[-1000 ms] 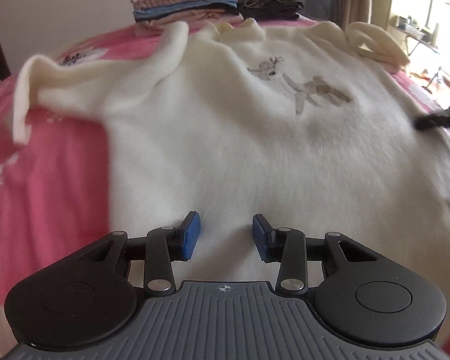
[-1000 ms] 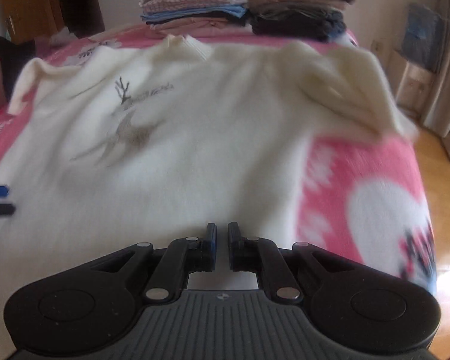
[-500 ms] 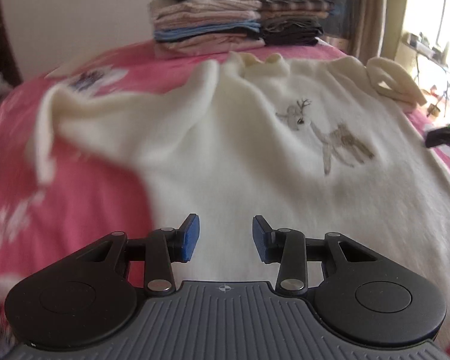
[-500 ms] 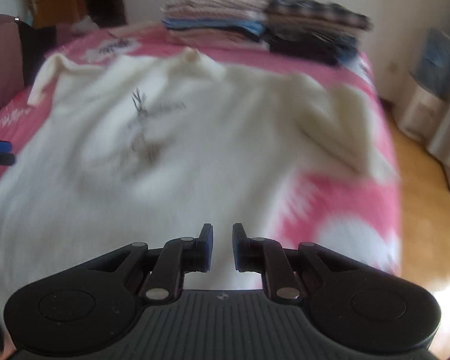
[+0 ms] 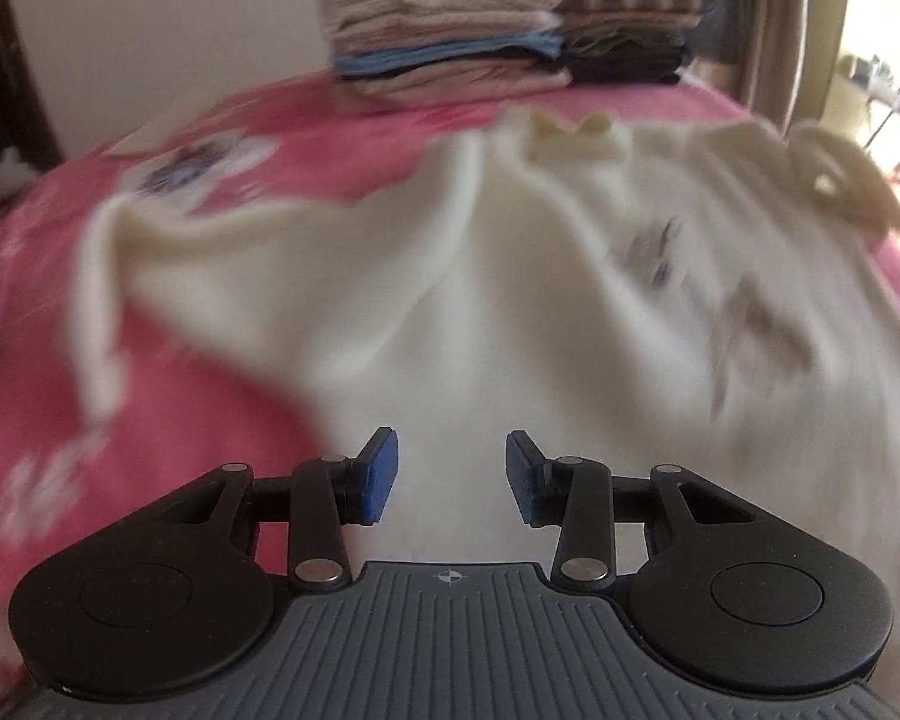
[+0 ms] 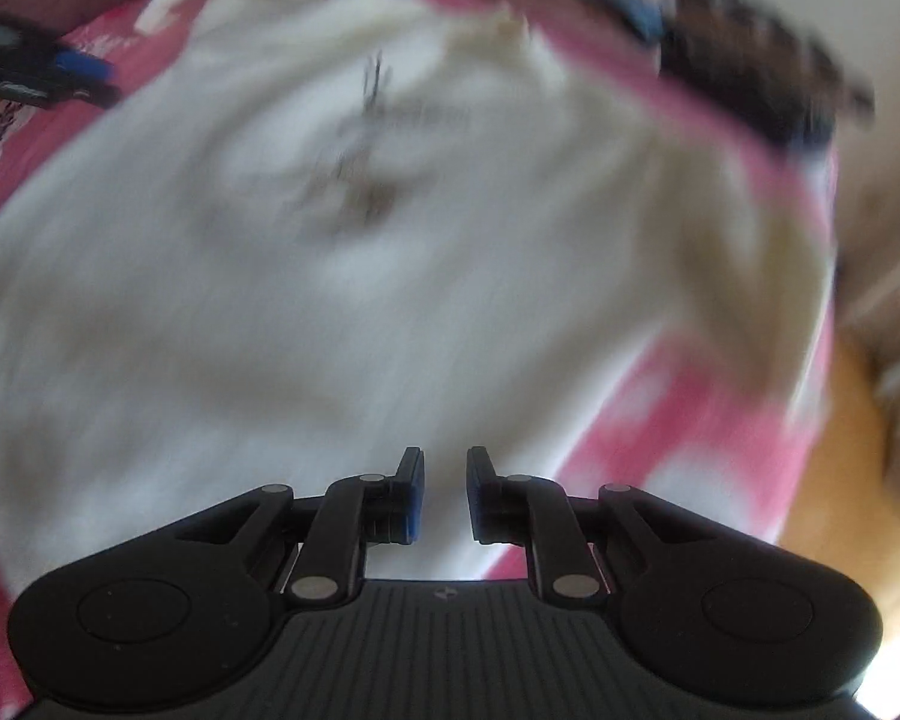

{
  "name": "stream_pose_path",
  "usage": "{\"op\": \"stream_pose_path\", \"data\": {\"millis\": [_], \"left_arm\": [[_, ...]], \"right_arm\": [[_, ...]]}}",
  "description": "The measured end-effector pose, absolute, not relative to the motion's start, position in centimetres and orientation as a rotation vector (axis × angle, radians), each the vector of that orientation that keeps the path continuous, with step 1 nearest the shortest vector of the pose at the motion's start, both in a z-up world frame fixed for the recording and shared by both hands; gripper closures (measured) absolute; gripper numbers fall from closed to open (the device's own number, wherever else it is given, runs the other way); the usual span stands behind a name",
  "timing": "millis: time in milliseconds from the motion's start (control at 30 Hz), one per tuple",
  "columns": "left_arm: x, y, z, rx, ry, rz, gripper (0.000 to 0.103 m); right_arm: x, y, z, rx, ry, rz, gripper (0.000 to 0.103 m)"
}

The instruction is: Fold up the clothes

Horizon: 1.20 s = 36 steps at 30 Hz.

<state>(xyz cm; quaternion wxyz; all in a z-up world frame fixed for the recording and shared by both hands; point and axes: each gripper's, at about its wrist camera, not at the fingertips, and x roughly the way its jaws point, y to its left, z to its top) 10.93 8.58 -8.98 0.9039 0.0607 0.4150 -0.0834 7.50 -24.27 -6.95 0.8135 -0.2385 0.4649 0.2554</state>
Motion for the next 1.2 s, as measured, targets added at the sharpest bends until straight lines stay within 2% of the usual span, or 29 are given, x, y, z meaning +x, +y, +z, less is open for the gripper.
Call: {"op": "stream_pose_path", "data": {"millis": [133,200,433,533,733,900,1000,1067,1133,1200], "left_arm": [[16.5,6.2,-10.8,0.042,0.852,-0.15,0.064],[18.7,5.8,-11.7,0.003,0.843,-0.097,0.064],[22.7,7.9,-13.1,-0.101,0.742,0.053,0.066],[23.2,9.0,-13.4,-0.157,0.718,0.095,0.072],[23.4,9.1,-13.9,-0.159,0.671,0.117,0.074],[23.6,9.9,-14.0,-0.181,0.642,0.124,0.08],[23.9,10.3,-14.1,-0.189,0.623,0.133,0.084],[24.0,10.5,-14.2,-0.194,0.61,0.139,0.084],[24.2,10.6,-14.1,-0.193,0.595,0.148,0.084],[24.2,10.5,-14.1,-0.189,0.58,0.158,0.084]], "right_arm": [[13.3,-21.8,-4.7,-0.417,0.887,0.577,0.083],[16.0,-20.4,-5.0,-0.345,0.905,0.604,0.083],[22.1,-15.8,-7.4,-0.379,0.881,0.551,0.083],[25.2,-15.0,-8.5,-0.339,0.876,0.503,0.083],[30.7,-14.1,-11.2,-0.327,0.848,0.429,0.083],[34.9,-14.9,-13.0,-0.38,0.781,0.238,0.088],[36.9,-16.1,-13.5,-0.314,0.792,0.209,0.093],[37.3,-15.9,-13.8,-0.351,0.77,0.195,0.093],[37.8,-15.8,-13.9,-0.381,0.763,0.172,0.089],[38.2,-15.7,-14.0,-0.411,0.756,0.15,0.065]]}}
